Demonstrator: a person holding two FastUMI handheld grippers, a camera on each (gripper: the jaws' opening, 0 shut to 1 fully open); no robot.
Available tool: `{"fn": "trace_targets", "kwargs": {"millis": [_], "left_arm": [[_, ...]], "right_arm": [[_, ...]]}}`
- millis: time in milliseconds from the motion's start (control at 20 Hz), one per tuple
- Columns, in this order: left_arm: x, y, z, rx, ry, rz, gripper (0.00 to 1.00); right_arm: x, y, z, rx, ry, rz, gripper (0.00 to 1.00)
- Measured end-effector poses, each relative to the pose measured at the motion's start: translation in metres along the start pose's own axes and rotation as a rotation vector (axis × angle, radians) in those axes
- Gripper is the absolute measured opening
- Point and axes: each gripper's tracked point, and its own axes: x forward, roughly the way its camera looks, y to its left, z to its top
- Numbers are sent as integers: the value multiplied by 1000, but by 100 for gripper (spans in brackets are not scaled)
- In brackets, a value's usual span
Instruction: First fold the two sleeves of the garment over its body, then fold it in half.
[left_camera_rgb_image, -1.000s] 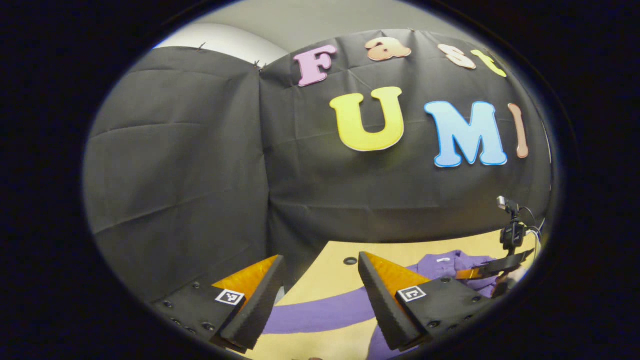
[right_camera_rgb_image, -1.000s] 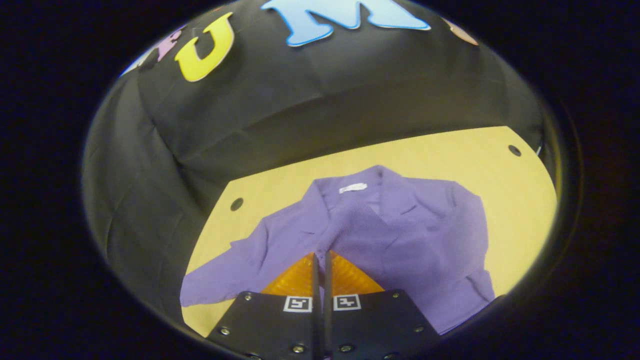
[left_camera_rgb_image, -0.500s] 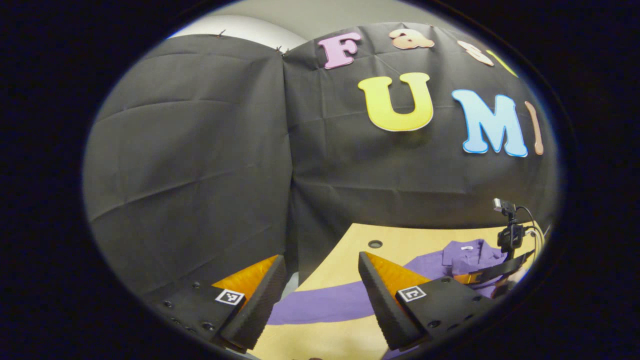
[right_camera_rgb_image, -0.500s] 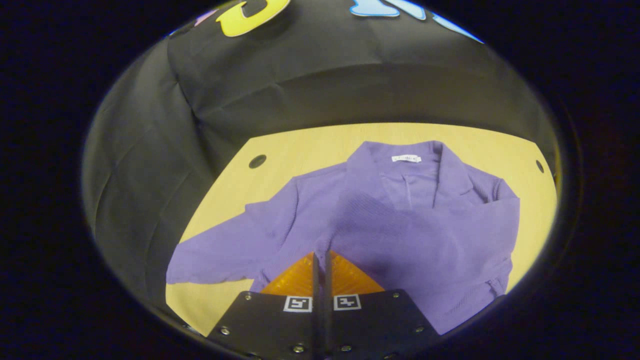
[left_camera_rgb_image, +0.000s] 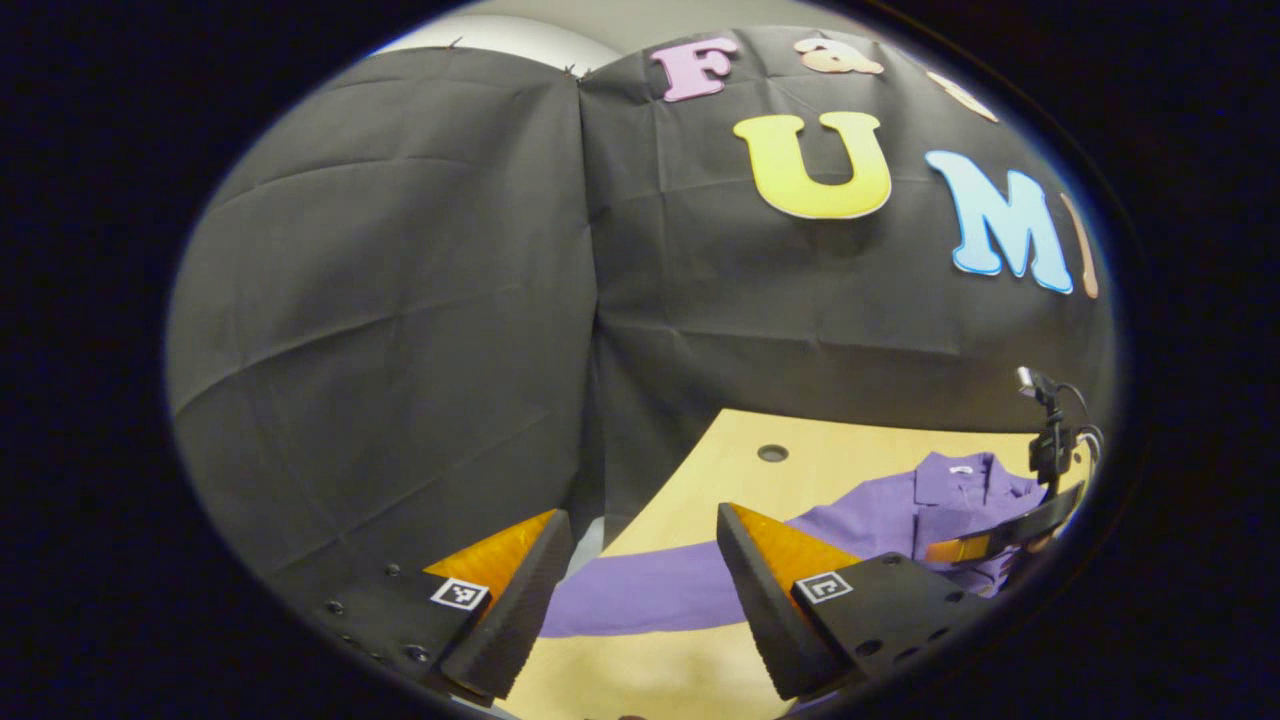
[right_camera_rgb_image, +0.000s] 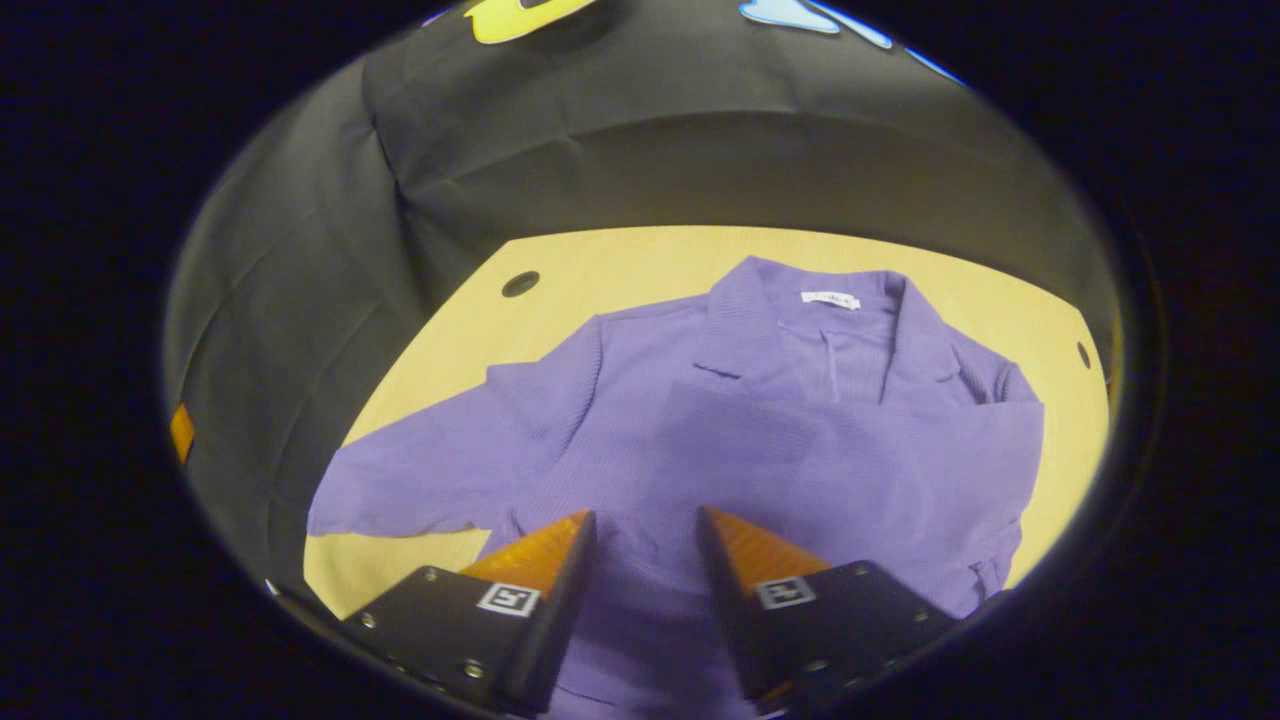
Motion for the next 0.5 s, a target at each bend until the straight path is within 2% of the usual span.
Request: {"fn": "trace_targets", "kwargs": {"millis": [50,100,500], "left_arm": [[5,1,-9,-8,15,2,97],[10,4,-18,-15,30,8,97],[67,28,-96,-39,172,52,96]], "right_arm": [[-4,-1,3,-4,-13,-5,63],[-9,-3,6,-5,-24,-7,75],[-61,-35,14,-1,-79,-45,75]]}}
